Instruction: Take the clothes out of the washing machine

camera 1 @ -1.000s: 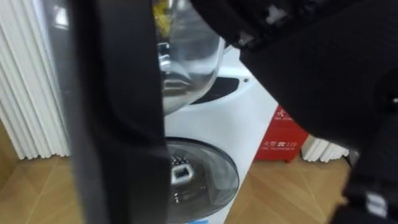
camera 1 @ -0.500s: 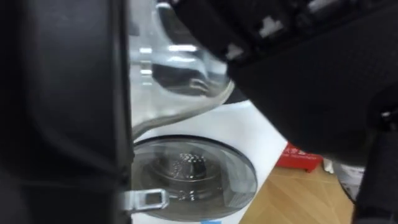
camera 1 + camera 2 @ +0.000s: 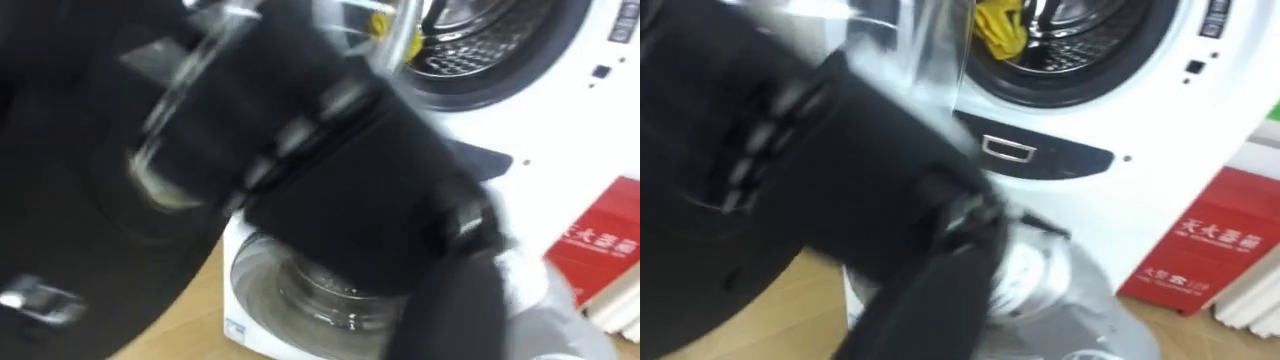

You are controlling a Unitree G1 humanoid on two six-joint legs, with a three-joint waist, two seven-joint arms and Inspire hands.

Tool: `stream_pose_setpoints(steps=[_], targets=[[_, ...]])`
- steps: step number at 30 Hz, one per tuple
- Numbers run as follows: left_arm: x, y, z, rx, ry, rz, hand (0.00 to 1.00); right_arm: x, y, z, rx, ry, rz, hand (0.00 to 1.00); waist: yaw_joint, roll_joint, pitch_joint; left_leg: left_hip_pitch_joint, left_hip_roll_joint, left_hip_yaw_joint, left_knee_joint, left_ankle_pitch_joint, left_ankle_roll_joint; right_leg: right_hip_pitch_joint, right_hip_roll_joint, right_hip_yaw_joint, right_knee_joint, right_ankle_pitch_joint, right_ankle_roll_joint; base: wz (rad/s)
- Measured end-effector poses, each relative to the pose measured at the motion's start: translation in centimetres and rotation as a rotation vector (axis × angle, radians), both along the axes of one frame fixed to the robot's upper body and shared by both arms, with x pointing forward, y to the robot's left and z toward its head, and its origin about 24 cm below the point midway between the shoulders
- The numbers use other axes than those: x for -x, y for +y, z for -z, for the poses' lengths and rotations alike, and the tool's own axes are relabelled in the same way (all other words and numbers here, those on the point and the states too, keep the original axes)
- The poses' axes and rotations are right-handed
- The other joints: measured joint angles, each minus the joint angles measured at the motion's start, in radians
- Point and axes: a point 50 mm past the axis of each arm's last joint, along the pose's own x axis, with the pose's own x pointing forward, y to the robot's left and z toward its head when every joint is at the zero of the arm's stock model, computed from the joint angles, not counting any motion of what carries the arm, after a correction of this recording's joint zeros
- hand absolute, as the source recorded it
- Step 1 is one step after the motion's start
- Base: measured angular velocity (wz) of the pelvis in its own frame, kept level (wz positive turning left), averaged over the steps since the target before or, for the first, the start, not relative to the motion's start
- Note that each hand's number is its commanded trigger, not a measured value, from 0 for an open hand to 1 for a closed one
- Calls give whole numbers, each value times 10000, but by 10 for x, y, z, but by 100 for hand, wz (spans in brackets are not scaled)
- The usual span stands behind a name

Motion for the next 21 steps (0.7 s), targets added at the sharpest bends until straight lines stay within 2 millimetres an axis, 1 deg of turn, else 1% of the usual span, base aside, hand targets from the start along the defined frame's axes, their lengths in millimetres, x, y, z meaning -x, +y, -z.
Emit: stream_pose_setpoints(steps=[3, 4, 6, 8, 12, 13, 15, 17, 21], targets=[[0, -2, 1, 27, 130, 152, 0, -1, 9, 6, 241, 159, -198, 0, 313, -9, 2, -50, -59, -76, 11, 32, 51, 3, -73, -74, 2, -35, 53, 10], [0, -3, 1, 38, 156, 200, 0, -2, 11, 8, 302, 233, -240, 0, 339, -9, 3, -50, -73, -76, 11, 38, 62, 7, -84, -75, 5, -39, 61, 7], [-1, -4, 2, 46, 201, 216, 0, -7, 21, 13, 352, 541, -415, 0, 357, -30, 23, -56, -116, -161, 9, 52, 84, 44, -127, -119, 9, -50, 89, 11], [-3, -4, 2, 54, 200, 222, 0, -11, 29, 15, 467, 712, -493, 0, 381, -35, 27, -57, -135, -206, 9, 56, 91, 68, -143, -140, 6, -46, 100, 9], [-10, -8, 2, 70, 161, 647, 0, -22, 44, 29, 1329, 942, -211, 0, 429, 7, 56, -92, -160, -385, 7, 70, 101, 130, -170, -279, -35, -40, 114, 11], [-10, -9, 2, 79, 155, 662, 0, -24, 46, 31, 1503, 927, -129, 0, 450, 16, 62, -100, -158, -399, 7, 72, 99, 130, -165, -289, -46, -40, 113, 4], [-13, -11, 2, 122, 79, 684, 0, -29, 50, 41, 1991, 1172, 123, 0, 608, 28, 70, -138, -137, -418, 3, 75, 97, 130, -151, -341, -107, -33, 107, 5], [-14, -11, 1, 137, 37, 694, 0, -33, 51, 48, 2304, 1349, 411, 0, 648, 44, 82, -220, -132, -475, 6, 79, 102, 114, -152, -421, -156, -25, 119, 10], [-13, -11, 1, 119, 54, 703, 0, -38, 52, 57, 2697, 1785, 958, 0, 654, 131, 142, -350, -132, -595, -9, 78, 103, 78, -148, -531, -235, -40, 152, 9]])
